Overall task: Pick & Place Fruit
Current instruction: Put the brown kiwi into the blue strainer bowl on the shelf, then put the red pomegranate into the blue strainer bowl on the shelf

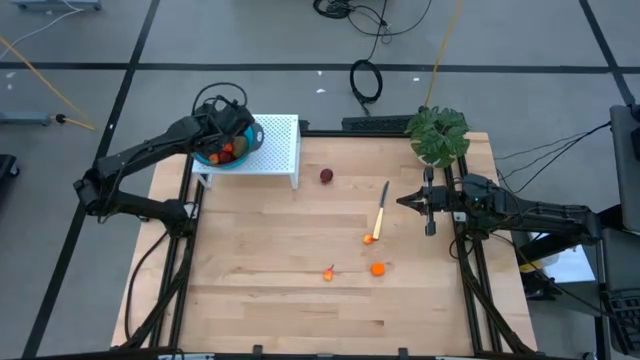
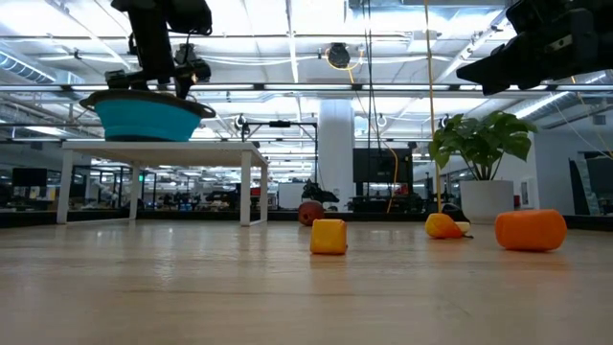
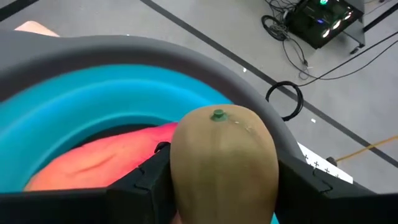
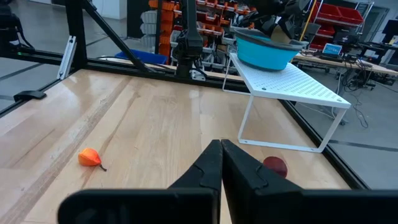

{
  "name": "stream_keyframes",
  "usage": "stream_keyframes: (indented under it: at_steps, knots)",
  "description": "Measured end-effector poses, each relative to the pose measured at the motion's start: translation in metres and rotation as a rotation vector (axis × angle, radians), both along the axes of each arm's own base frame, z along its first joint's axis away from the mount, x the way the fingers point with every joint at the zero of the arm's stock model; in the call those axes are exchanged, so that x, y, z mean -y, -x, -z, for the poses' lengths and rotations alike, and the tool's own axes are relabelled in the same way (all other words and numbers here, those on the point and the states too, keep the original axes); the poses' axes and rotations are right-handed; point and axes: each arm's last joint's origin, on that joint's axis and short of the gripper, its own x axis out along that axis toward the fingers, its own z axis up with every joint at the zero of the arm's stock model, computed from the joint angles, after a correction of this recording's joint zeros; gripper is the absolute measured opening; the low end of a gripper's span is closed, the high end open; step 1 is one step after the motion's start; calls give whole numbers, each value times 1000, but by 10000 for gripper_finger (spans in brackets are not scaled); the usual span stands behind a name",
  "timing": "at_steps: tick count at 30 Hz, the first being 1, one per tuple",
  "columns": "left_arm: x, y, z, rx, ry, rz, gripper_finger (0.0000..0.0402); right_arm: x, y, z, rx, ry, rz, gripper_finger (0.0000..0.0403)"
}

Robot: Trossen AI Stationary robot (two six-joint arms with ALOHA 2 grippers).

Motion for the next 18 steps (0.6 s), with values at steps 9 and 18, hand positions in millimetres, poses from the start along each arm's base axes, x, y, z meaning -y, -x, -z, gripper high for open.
stream_keyframes:
  at_steps: [9, 18]
  knots:
    - [0, 0, 0, 17, 13, 5, 286, 0, 0, 0, 0, 0, 0, 0]
    - [6, 5, -20, 43, -28, 103, 336, 0, 0, 0, 0, -2, 0, 0]
